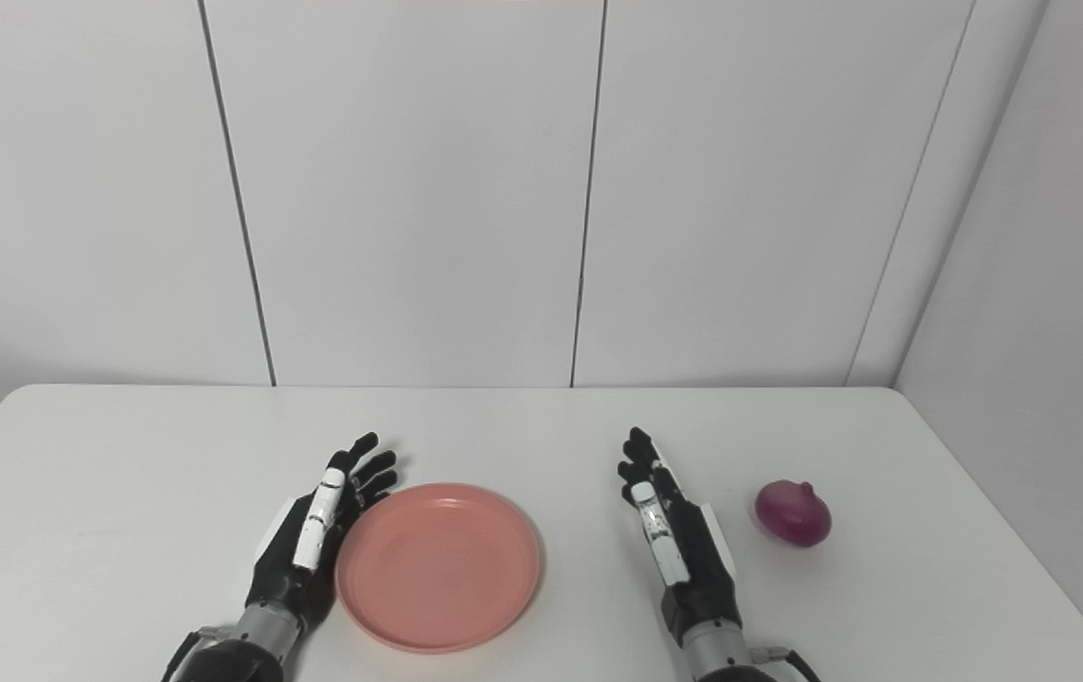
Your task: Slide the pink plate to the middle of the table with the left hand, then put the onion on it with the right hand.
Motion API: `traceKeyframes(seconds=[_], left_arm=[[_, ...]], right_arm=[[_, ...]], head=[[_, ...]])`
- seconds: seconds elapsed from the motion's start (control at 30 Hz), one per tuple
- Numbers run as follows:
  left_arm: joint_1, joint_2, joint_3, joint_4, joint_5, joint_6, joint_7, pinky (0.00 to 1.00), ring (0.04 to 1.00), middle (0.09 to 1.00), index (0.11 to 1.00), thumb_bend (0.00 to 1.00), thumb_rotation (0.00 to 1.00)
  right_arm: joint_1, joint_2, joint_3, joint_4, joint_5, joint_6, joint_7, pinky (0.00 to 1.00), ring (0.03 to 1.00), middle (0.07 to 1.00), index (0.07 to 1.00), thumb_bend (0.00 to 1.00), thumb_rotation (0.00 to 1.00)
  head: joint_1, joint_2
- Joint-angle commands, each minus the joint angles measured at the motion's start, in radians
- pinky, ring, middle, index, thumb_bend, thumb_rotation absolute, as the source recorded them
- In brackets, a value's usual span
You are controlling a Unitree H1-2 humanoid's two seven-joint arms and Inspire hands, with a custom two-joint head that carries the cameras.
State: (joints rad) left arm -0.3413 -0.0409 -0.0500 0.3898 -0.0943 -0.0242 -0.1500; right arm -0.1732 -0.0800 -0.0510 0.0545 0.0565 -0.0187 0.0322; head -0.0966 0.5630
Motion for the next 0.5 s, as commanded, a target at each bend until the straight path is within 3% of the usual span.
traceKeyframes(seconds=[0.0,0.3,0.47], left_arm=[[0.008,0.019,-0.009,-0.002,0.02,0.008,-0.004,0.92,0.909,0.916,0.925,0.55,1.0],[-0.002,0.048,-0.018,0.02,0.043,-0.027,-0.001,0.91,0.907,0.923,0.927,0.56,1.0],[-0.007,0.055,-0.007,0.027,0.04,-0.03,-0.002,0.91,0.906,0.912,0.92,0.57,1.0]], right_arm=[[-0.056,-0.024,-0.005,-0.043,-0.029,-0.034,-0.007,0.95,0.952,0.959,0.97,0.55,0.82],[-0.088,-0.128,0.0,-0.09,-0.264,-0.034,-0.073,0.9,0.926,0.921,0.936,0.67,0.79],[-0.102,-0.16,-0.004,-0.093,-0.308,-0.038,-0.09,0.84,0.881,0.912,0.928,0.7,0.64]], head=[[-0.001,0.004],[-0.018,0.047],[-0.029,0.06]])
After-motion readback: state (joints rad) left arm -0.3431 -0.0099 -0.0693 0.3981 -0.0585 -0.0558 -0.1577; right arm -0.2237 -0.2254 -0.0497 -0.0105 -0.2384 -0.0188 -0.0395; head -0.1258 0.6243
